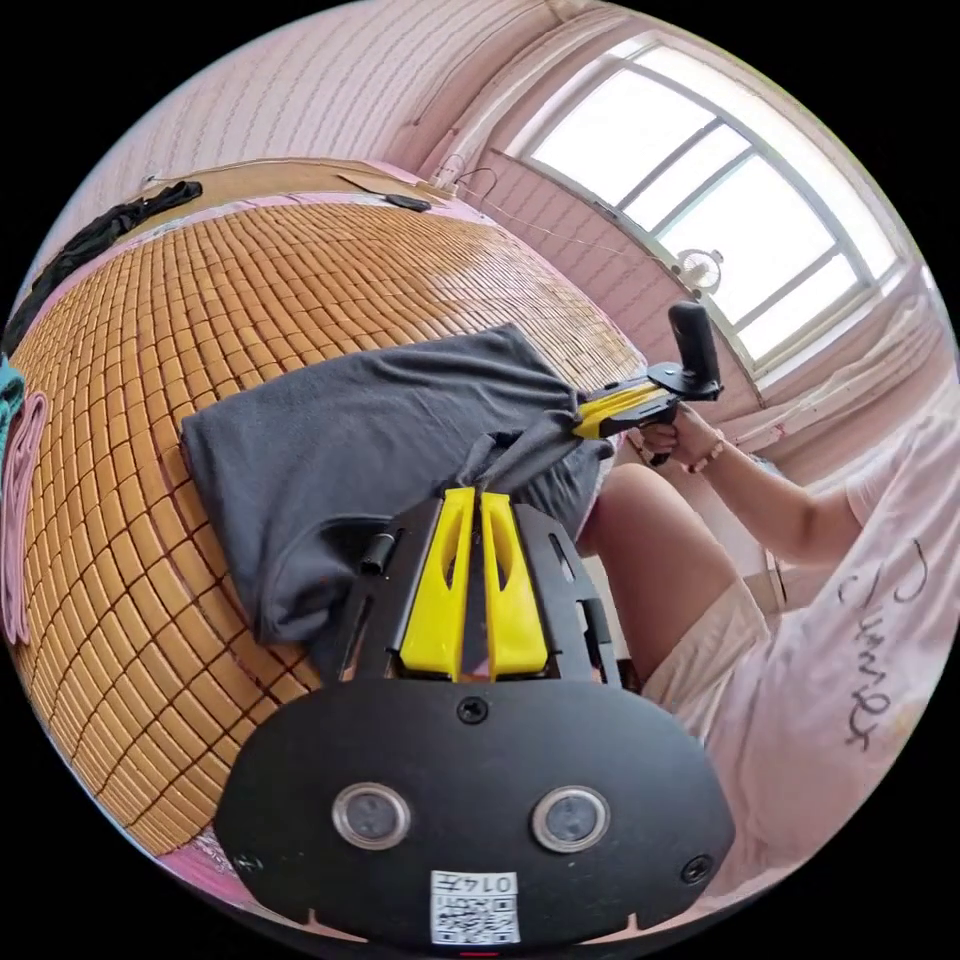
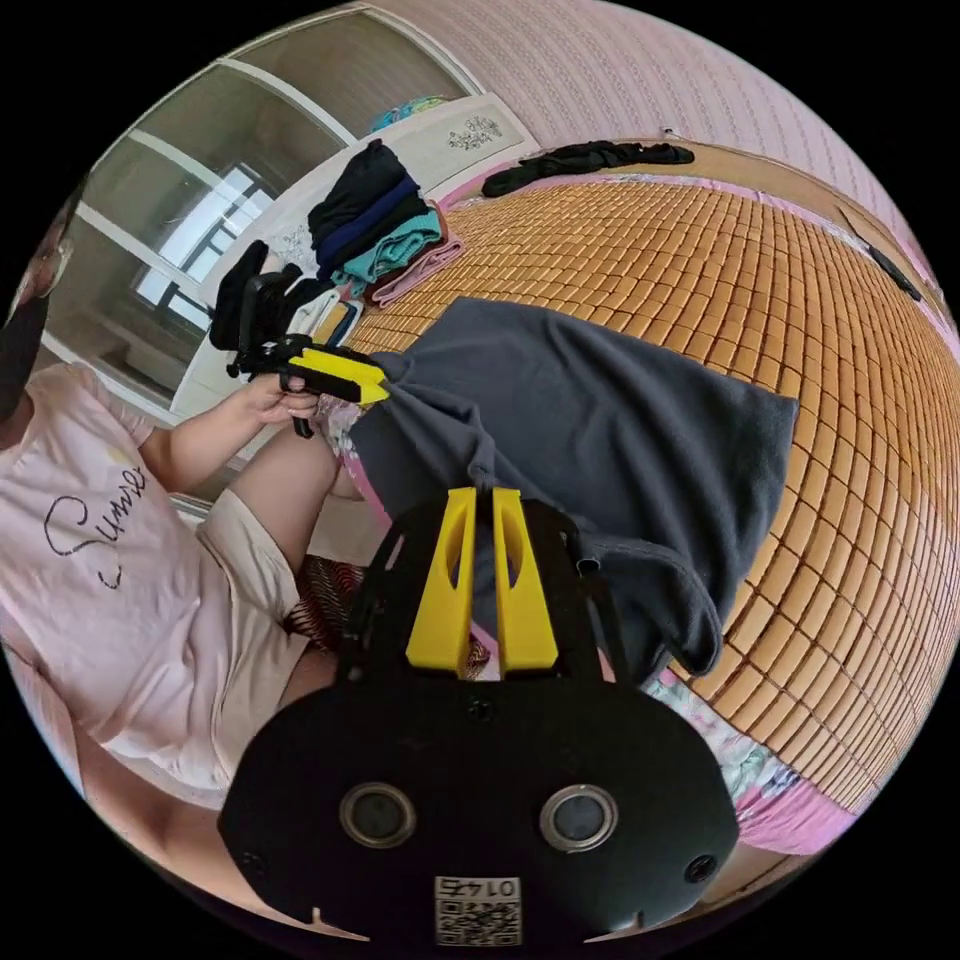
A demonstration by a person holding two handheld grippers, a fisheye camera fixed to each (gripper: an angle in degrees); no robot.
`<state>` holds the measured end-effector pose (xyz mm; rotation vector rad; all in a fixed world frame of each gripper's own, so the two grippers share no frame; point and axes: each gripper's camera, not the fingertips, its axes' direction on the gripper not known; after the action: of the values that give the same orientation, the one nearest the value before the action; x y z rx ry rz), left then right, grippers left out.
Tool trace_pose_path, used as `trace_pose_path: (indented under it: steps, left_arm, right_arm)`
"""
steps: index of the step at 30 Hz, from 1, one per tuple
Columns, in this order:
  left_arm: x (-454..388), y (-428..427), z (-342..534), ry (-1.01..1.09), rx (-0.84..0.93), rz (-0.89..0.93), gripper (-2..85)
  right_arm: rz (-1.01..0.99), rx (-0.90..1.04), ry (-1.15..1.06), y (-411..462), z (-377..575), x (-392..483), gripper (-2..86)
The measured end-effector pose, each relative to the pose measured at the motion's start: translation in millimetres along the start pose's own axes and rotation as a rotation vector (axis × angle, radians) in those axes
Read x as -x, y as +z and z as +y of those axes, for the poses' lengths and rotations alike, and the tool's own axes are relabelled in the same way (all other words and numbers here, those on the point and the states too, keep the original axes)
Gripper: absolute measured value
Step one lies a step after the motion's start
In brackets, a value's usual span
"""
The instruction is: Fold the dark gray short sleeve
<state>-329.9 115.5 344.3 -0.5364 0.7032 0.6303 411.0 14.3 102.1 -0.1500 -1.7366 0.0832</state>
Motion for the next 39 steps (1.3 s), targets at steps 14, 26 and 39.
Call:
trace_pose_path:
  steps: [14,26,39]
  left_arm:
    - [-21.0,39.0,31.9,-0.032,0.005,-0.143,7.7]
    - [-40.0,98.9,48.9,0.03,0.195,-0.172,-0.1]
    - [-18.1,84.6,58.7,-0.143,-0.019,-0.418,6.4]
  right_arm:
    - [0.081,0.215,-0.07,92.1,-11.1,47.0,7.6]
    - [0.118,0.294,-0.075,131.2,-16.5,55.7,3.1]
    - [0.433,-0.004,0.384,90.9,-2.6,3.0,1.0]
